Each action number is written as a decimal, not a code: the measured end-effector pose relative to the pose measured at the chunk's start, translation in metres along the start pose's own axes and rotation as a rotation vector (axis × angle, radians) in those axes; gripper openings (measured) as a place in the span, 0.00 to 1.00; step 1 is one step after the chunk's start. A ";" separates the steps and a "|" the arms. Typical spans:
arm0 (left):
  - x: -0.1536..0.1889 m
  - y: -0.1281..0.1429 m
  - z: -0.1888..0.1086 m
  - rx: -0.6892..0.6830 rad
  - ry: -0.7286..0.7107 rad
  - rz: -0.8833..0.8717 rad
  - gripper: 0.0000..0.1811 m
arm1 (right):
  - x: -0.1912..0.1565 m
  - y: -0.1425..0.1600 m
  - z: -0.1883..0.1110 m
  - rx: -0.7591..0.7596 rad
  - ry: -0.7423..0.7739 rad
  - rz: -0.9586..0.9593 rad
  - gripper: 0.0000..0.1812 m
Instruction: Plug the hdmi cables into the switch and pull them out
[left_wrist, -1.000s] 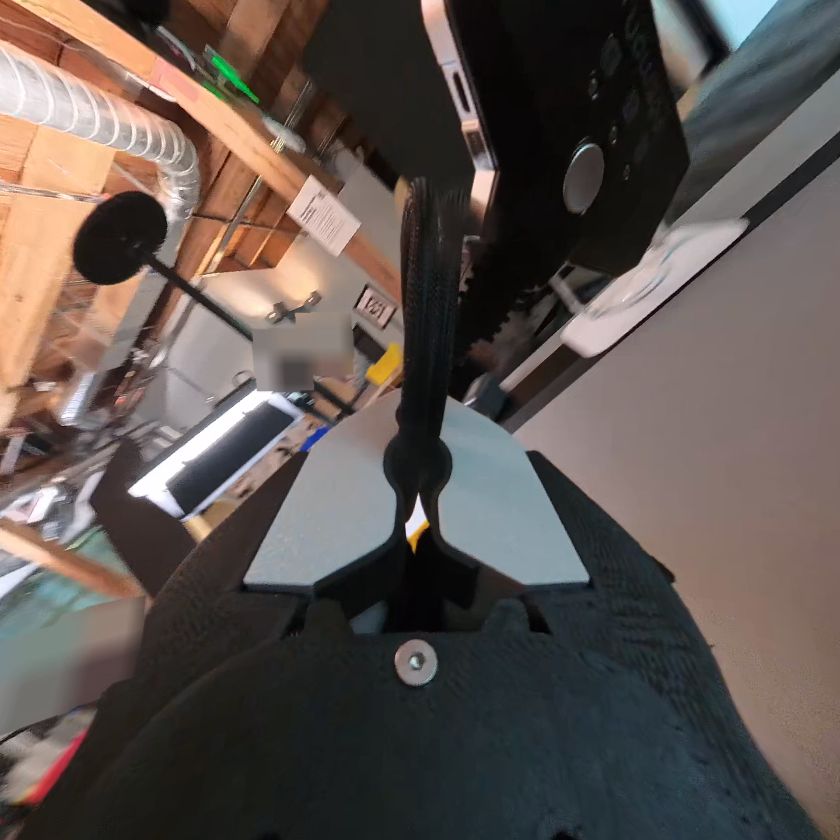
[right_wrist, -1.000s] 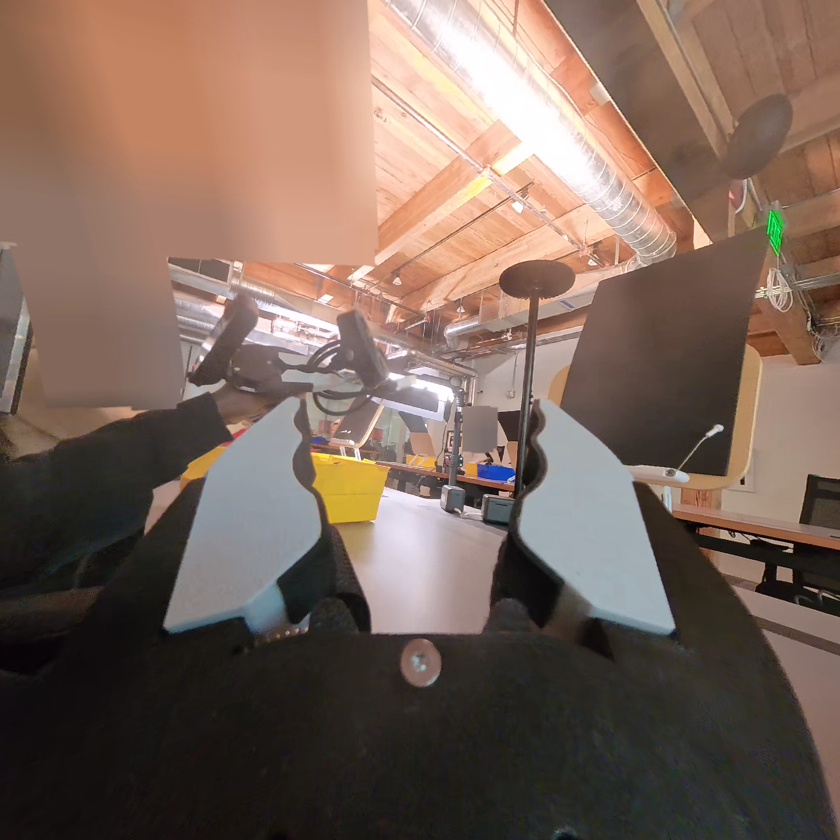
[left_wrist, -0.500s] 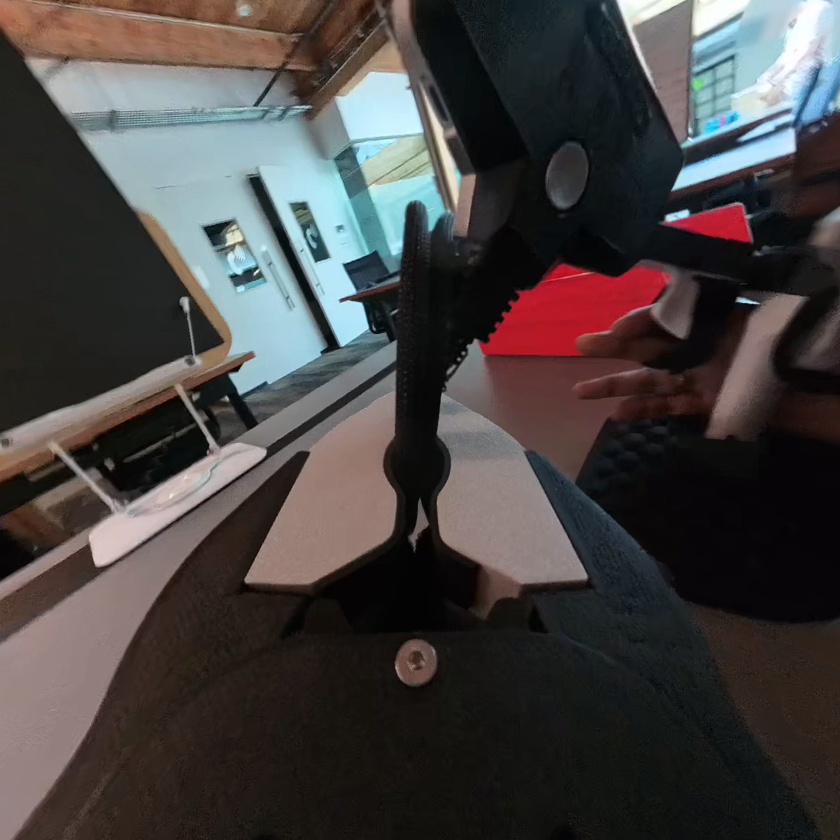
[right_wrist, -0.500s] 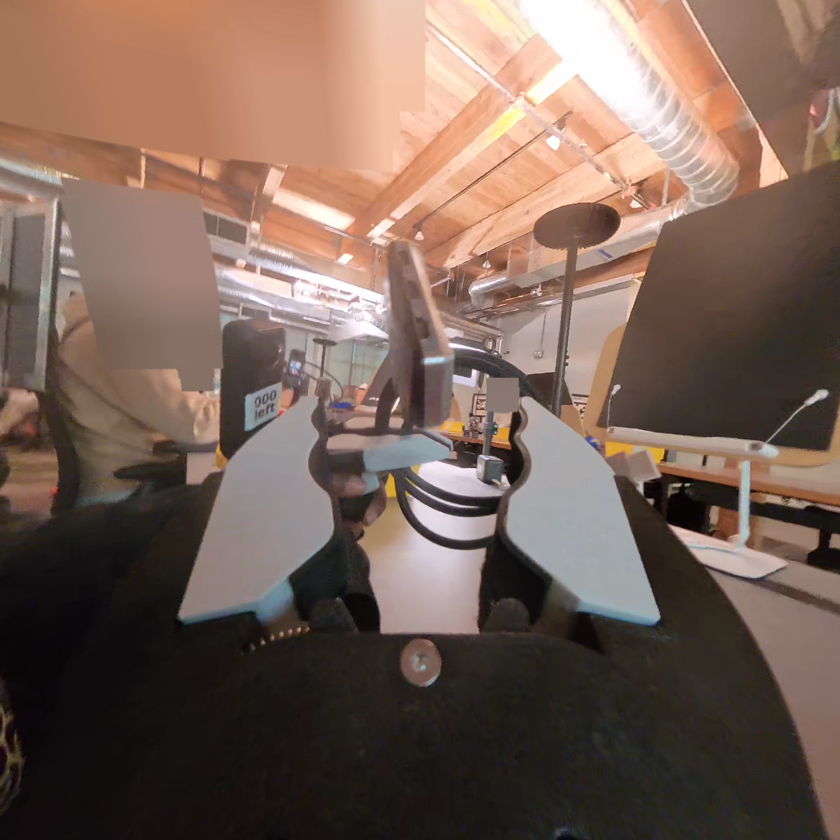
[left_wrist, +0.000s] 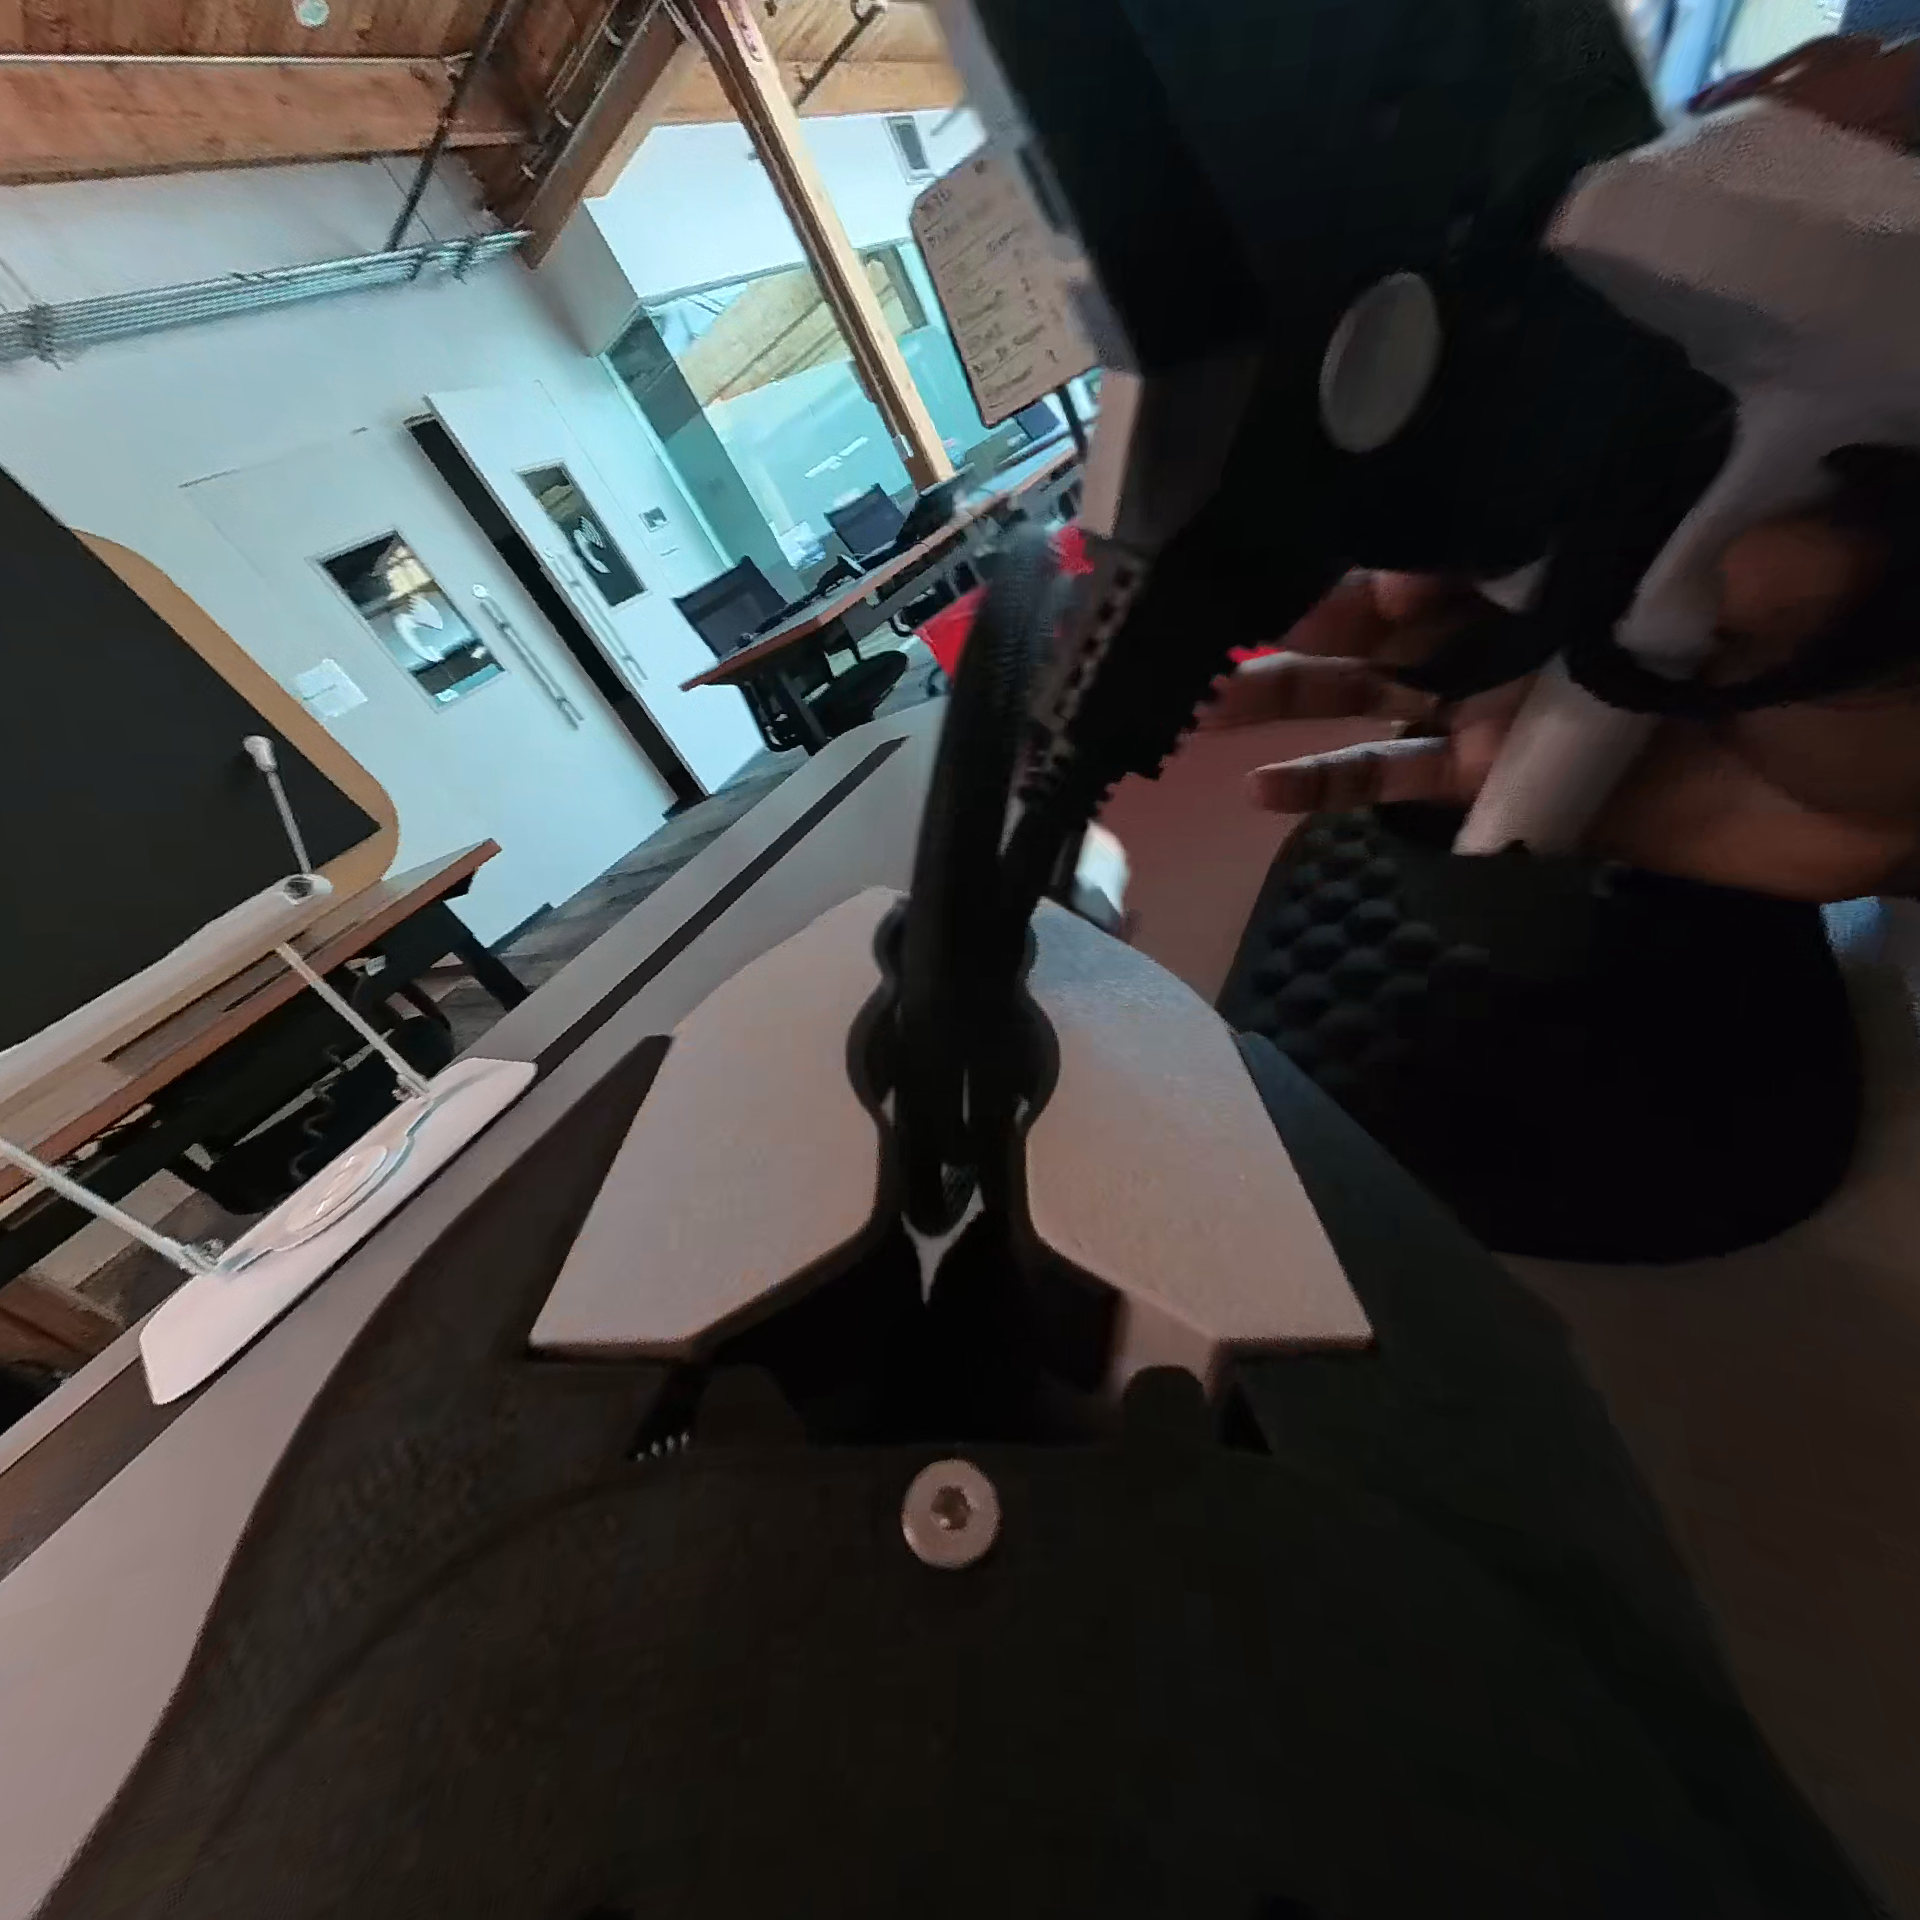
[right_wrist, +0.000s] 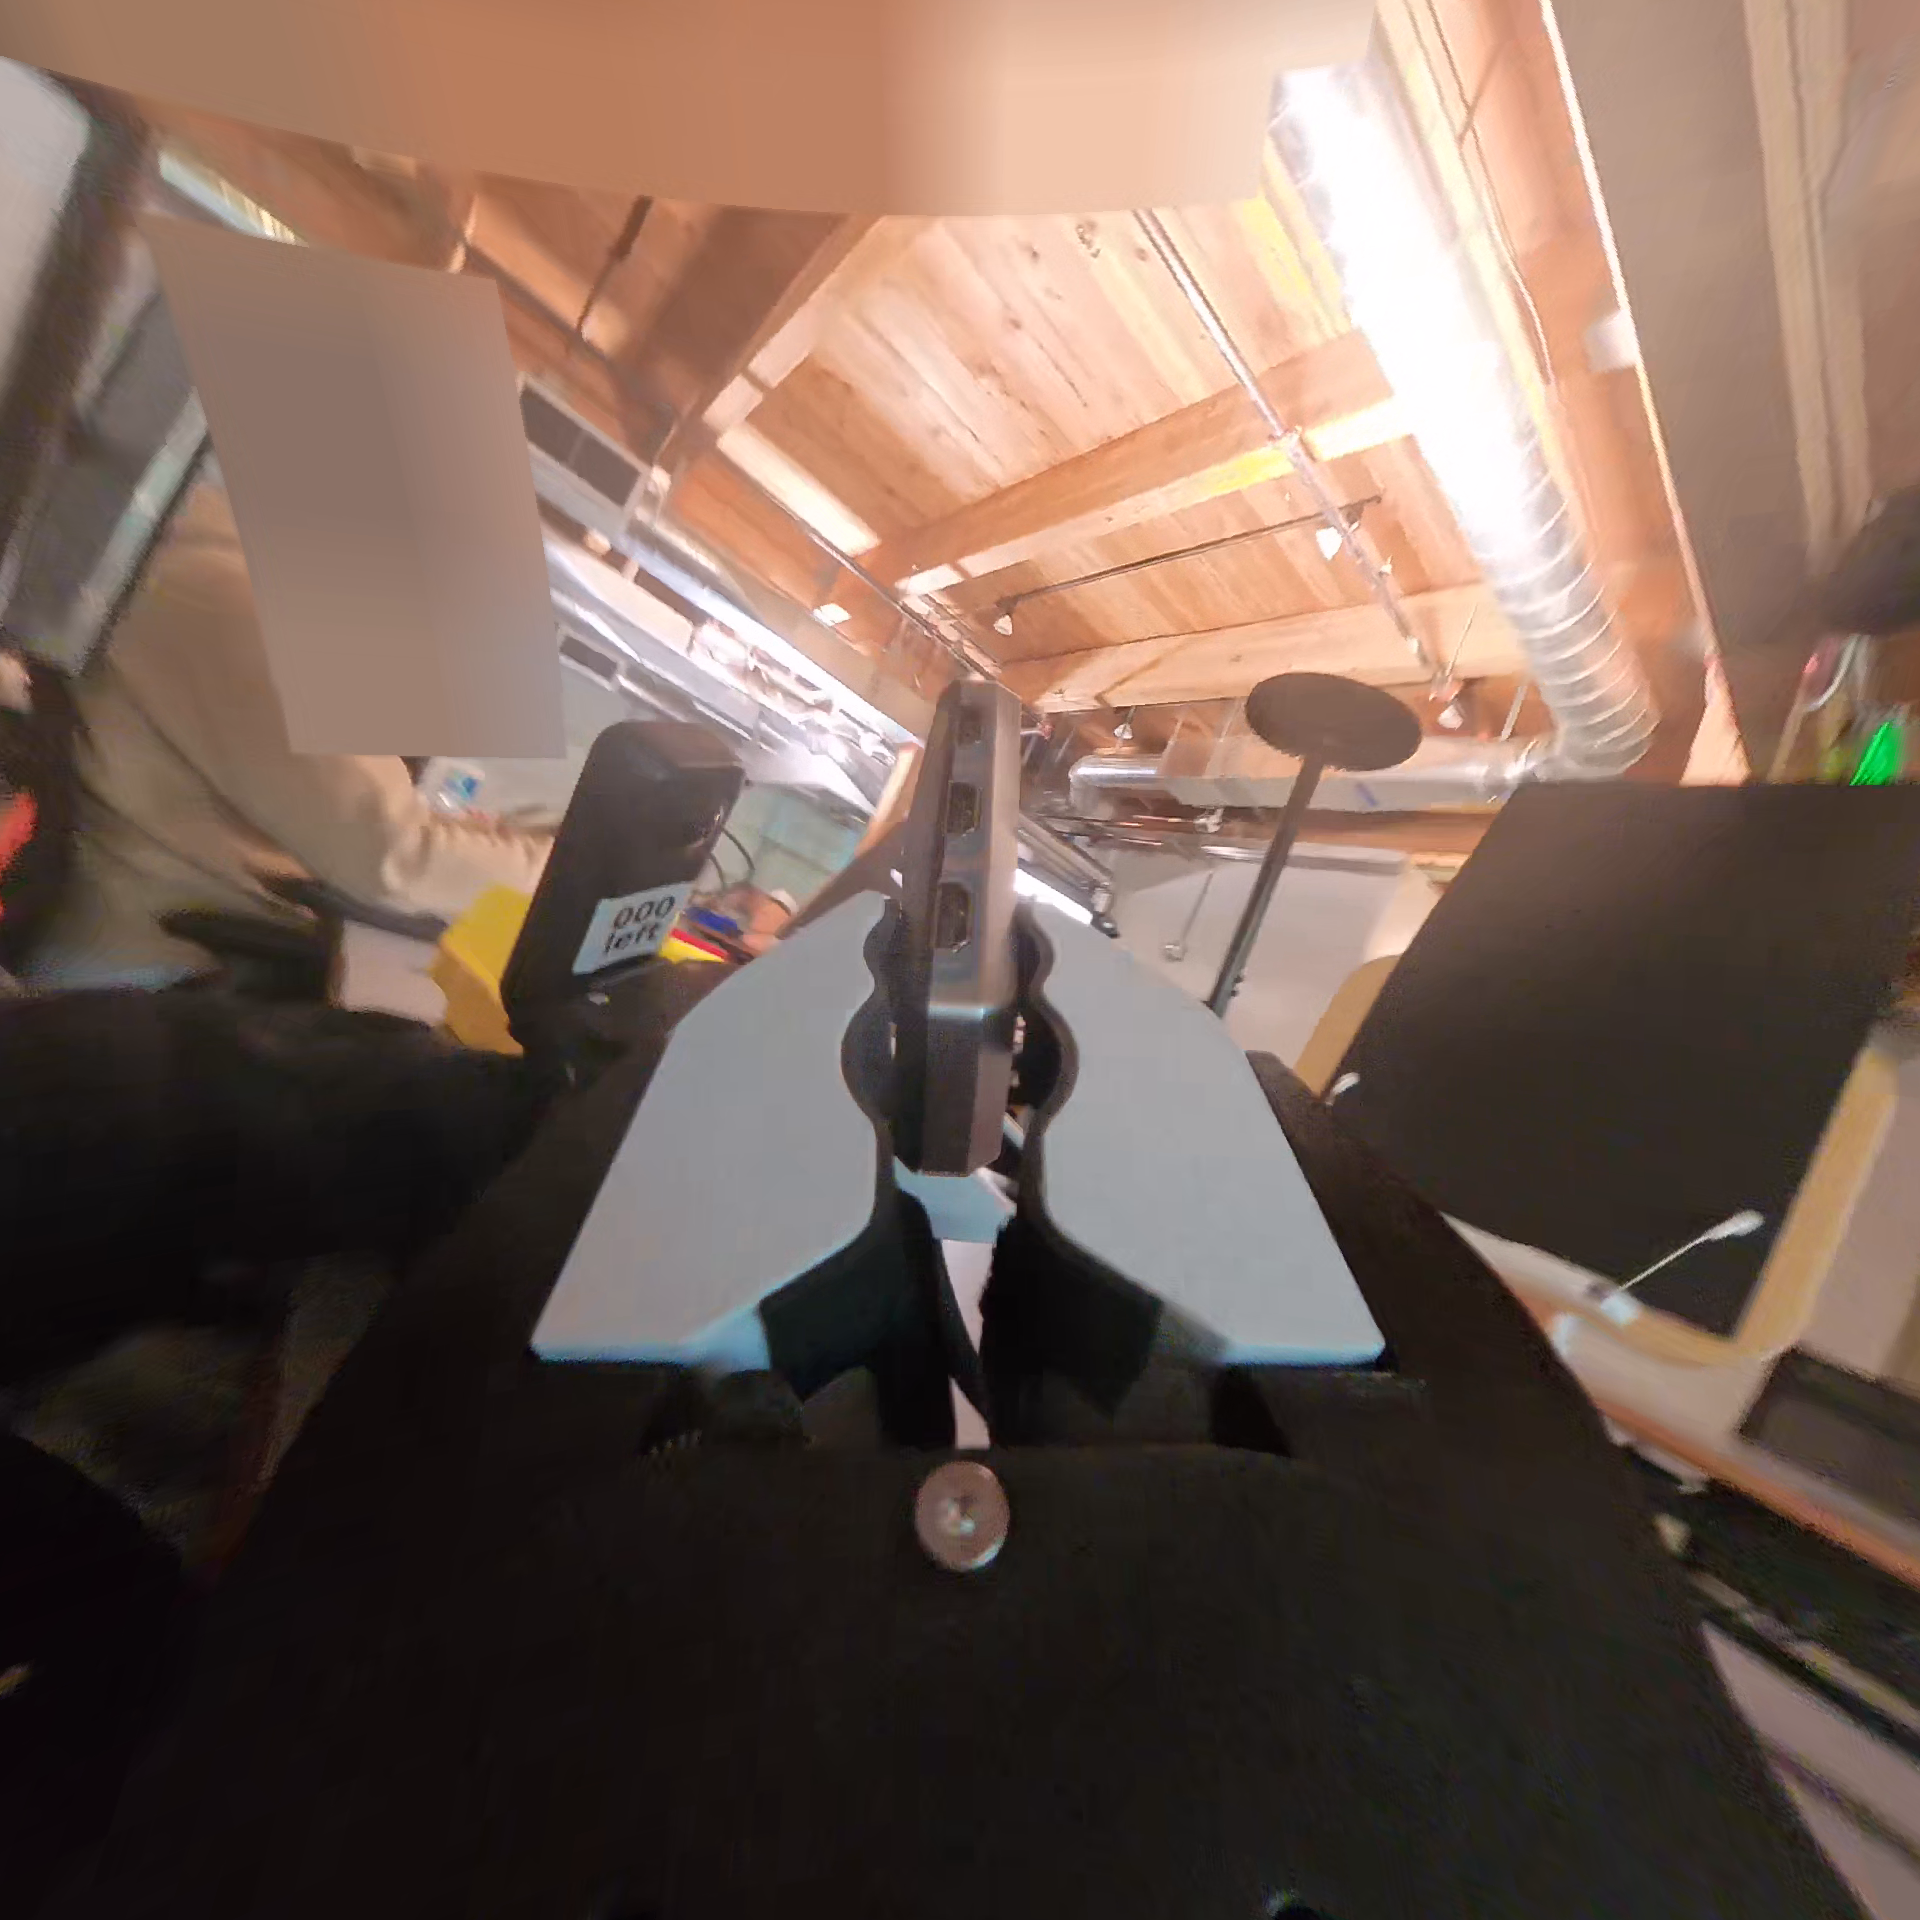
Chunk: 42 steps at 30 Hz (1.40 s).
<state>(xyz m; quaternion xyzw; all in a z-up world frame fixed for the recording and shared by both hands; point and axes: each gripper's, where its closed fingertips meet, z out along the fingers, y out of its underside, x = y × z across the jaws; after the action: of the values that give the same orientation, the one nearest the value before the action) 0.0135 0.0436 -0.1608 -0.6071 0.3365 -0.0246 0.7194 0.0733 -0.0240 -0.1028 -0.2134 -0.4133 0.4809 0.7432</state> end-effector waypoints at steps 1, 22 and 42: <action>-0.005 -0.001 -0.001 0.013 -0.029 -0.011 0.13 | -0.003 -0.001 0.002 -0.015 0.005 -0.077 0.11; -0.081 0.002 -0.036 0.324 -0.148 -0.871 0.27 | -0.015 0.128 -0.037 -0.847 -0.302 -0.635 0.17; -0.159 -0.044 -0.134 -0.147 -0.415 -0.239 0.30 | 0.035 -0.015 -0.040 0.091 -0.012 0.189 0.24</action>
<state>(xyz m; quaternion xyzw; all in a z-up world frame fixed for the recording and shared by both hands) -0.1619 -0.0120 -0.0546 -0.6855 0.1083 0.0400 0.7189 0.1213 0.0038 -0.1004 -0.2144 -0.3733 0.5683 0.7012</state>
